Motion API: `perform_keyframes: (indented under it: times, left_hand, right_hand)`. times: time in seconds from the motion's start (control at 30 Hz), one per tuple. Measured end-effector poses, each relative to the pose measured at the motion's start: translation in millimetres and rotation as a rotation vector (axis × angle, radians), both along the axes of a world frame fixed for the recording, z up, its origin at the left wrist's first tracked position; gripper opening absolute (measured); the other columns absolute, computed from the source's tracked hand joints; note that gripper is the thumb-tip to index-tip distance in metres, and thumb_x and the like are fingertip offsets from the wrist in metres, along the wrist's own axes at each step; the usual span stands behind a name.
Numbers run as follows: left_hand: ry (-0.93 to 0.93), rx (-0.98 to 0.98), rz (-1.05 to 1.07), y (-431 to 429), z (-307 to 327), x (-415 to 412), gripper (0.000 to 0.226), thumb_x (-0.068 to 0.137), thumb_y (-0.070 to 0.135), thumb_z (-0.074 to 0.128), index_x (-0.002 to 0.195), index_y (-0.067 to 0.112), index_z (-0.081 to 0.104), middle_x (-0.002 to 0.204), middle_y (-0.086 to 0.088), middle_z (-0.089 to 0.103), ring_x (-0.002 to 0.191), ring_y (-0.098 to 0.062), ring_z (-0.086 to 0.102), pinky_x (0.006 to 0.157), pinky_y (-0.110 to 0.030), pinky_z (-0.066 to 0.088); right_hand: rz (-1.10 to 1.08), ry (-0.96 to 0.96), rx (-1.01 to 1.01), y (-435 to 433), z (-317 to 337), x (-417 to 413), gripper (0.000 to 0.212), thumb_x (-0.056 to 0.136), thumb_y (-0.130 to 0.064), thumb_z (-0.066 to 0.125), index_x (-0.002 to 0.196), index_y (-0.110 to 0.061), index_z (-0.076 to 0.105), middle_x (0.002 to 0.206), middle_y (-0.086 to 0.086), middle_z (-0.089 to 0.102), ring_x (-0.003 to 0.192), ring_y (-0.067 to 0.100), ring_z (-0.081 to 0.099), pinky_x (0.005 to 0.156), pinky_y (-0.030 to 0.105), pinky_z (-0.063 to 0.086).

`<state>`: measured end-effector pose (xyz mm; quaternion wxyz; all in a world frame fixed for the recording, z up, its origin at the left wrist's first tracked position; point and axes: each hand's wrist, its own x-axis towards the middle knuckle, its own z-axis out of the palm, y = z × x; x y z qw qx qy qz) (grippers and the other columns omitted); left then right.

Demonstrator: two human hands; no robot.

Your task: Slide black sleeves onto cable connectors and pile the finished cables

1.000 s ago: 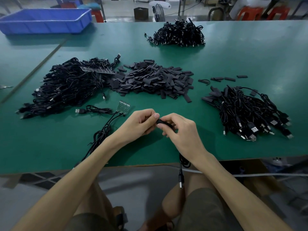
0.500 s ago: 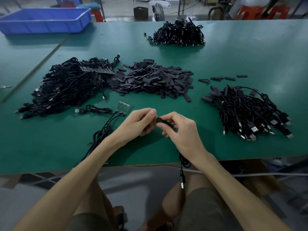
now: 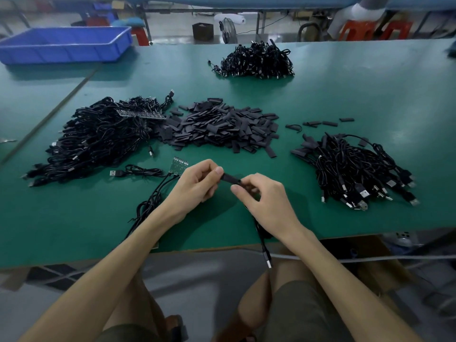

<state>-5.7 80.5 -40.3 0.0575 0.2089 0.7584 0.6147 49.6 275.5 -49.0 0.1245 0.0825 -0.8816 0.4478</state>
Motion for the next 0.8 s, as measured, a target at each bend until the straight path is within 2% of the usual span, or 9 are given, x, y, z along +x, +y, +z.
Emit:
perform_keyframes:
  times: [0.07, 0.13, 0.27, 0.37, 0.47, 0.57, 0.67, 0.73, 0.8]
  left_hand:
    - [0.001, 0.008, 0.011, -0.4, 0.6, -0.1, 0.034, 0.106, 0.028, 0.052, 0.084, 0.002, 0.051, 0.058, -0.002, 0.048, 0.05, -0.017, 0.038, 0.046, -0.022, 0.034]
    - [0.001, 0.014, -0.002, 0.3, 1.3, 1.2, 0.034, 0.107, 0.029, 0.051, 0.083, 0.004, 0.053, 0.058, -0.002, 0.05, 0.05, -0.017, 0.039, 0.046, -0.022, 0.035]
    - [0.031, -0.057, -0.025, 5.1, 1.7, 3.8, 0.04, 0.107, 0.037, 0.047, 0.084, 0.006, 0.057, 0.059, 0.001, 0.054, 0.048, -0.018, 0.044, 0.048, -0.024, 0.038]
    - [0.042, -0.12, -0.028, 4.8, 1.5, 4.5, 0.038, 0.106, 0.036, 0.049, 0.087, 0.004, 0.058, 0.06, 0.0, 0.058, 0.048, -0.018, 0.046, 0.051, -0.024, 0.04]
    - [0.046, -0.14, -0.038, 4.2, 0.6, 4.0, 0.031, 0.106, 0.028, 0.054, 0.089, 0.003, 0.059, 0.061, -0.001, 0.058, 0.047, -0.016, 0.047, 0.05, -0.023, 0.041]
    - [0.052, -0.178, -0.039, 4.1, -0.3, 4.1, 0.028, 0.105, 0.028, 0.055, 0.089, 0.007, 0.06, 0.061, 0.001, 0.06, 0.048, -0.016, 0.048, 0.051, -0.024, 0.042]
    - [0.05, -0.183, -0.035, 3.1, -0.1, 4.1, 0.026, 0.105, 0.028, 0.055, 0.088, 0.01, 0.061, 0.063, 0.0, 0.061, 0.049, -0.016, 0.049, 0.052, -0.024, 0.044]
    - [0.055, -0.185, -0.037, 2.8, -0.6, 4.0, 0.025, 0.105, 0.027, 0.055, 0.088, 0.01, 0.061, 0.063, 0.0, 0.061, 0.049, -0.016, 0.049, 0.052, -0.024, 0.044]
    - [0.058, -0.189, -0.038, 2.7, -1.1, 4.2, 0.024, 0.105, 0.027, 0.055, 0.088, 0.01, 0.061, 0.063, 0.001, 0.061, 0.049, -0.016, 0.05, 0.052, -0.024, 0.044]
  right_hand:
    - [-0.014, 0.006, 0.167, -2.4, 2.0, 6.6, 0.034, 0.103, -0.04, 0.062, 0.082, -0.013, 0.067, 0.077, -0.003, 0.064, 0.072, 0.014, 0.058, 0.07, 0.034, 0.048]
    - [0.007, -0.014, 0.207, -3.8, 3.4, 15.8, 0.039, 0.106, -0.039, 0.056, 0.077, -0.014, 0.065, 0.071, -0.005, 0.062, 0.065, 0.013, 0.056, 0.067, 0.038, 0.046]
    - [0.039, -0.14, -0.212, 2.6, 17.2, 31.6, 0.04, 0.106, -0.033, 0.058, 0.071, -0.017, 0.063, 0.057, 0.001, 0.061, 0.044, 0.015, 0.054, 0.049, 0.028, 0.044]
    - [-0.024, -0.106, -0.377, 29.0, 45.5, 24.2, 0.036, 0.103, -0.031, 0.063, 0.071, -0.016, 0.067, 0.056, 0.003, 0.061, 0.045, 0.016, 0.053, 0.047, 0.023, 0.042]
    - [-0.185, 0.064, -0.203, 69.5, 76.7, 1.5, 0.031, 0.101, -0.033, 0.066, 0.076, -0.016, 0.072, 0.058, 0.003, 0.062, 0.049, 0.011, 0.049, 0.051, 0.019, 0.038]
    - [-0.384, 0.138, 0.157, 110.2, 93.3, -28.2, 0.034, 0.1, -0.04, 0.065, 0.081, -0.012, 0.072, 0.067, 0.002, 0.064, 0.057, 0.002, 0.053, 0.06, 0.018, 0.04]
    - [-0.495, 0.005, 0.416, 135.5, 82.5, -51.0, 0.031, 0.101, -0.042, 0.062, 0.101, -0.012, 0.066, 0.109, 0.011, 0.058, 0.095, 0.026, 0.058, 0.082, 0.037, 0.047]
    - [-0.497, -0.081, 0.522, 140.6, 61.9, -56.0, 0.037, 0.102, -0.042, 0.061, 0.117, -0.007, 0.062, 0.122, 0.013, 0.047, 0.113, 0.031, 0.049, 0.09, 0.043, 0.047]
    - [-0.513, -0.075, 0.635, 141.8, 42.2, -56.2, 0.043, 0.102, -0.041, 0.061, 0.121, -0.003, 0.059, 0.125, 0.014, 0.044, 0.119, 0.033, 0.039, 0.095, 0.046, 0.047]
